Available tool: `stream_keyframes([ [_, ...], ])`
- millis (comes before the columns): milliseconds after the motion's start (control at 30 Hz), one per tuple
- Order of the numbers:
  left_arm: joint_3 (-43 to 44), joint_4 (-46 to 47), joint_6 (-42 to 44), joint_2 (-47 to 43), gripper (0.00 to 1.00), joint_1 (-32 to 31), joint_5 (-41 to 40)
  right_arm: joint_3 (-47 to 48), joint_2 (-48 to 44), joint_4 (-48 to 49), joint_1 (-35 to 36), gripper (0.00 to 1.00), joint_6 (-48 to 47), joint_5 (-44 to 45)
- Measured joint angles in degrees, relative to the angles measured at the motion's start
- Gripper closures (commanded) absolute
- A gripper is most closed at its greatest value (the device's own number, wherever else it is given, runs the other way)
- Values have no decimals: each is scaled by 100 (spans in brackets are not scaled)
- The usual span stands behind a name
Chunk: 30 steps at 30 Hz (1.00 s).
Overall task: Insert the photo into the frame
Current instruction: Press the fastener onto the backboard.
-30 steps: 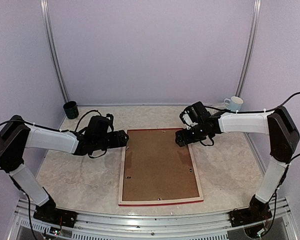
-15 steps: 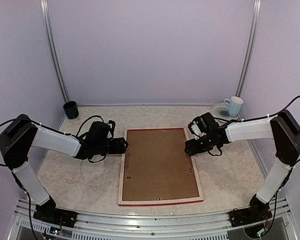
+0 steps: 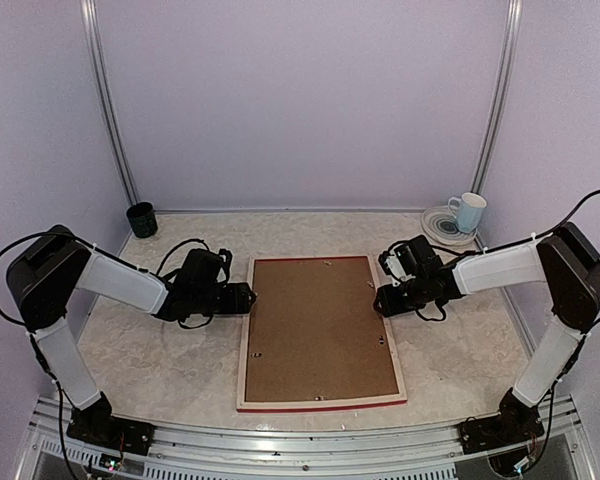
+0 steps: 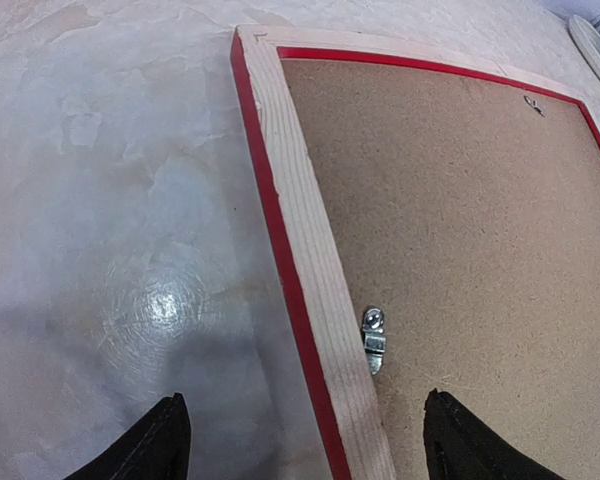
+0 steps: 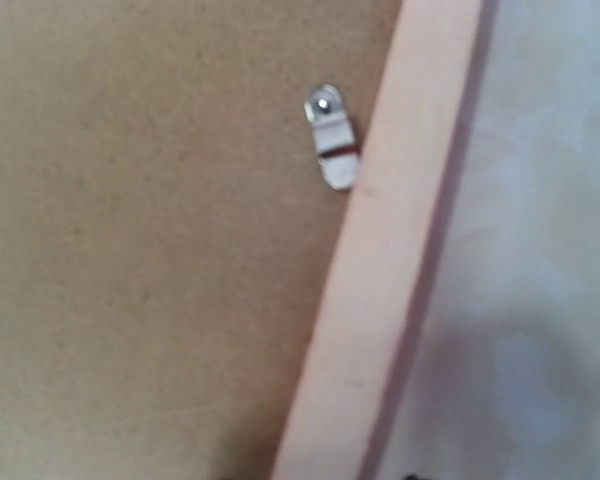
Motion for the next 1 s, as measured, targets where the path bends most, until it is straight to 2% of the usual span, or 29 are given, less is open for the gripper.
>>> stream_keyframes([
  [333, 234, -129, 7, 37, 22, -17, -160, -24, 46, 184, -7, 74, 160, -203],
  [800, 1185, -1285, 0, 179, 28, -297, -887, -101, 92, 387, -22, 74, 337, -256],
  [1000, 1342, -1759, 13, 367, 37, -302, -866, -114, 92, 400, -22, 74, 387, -262],
])
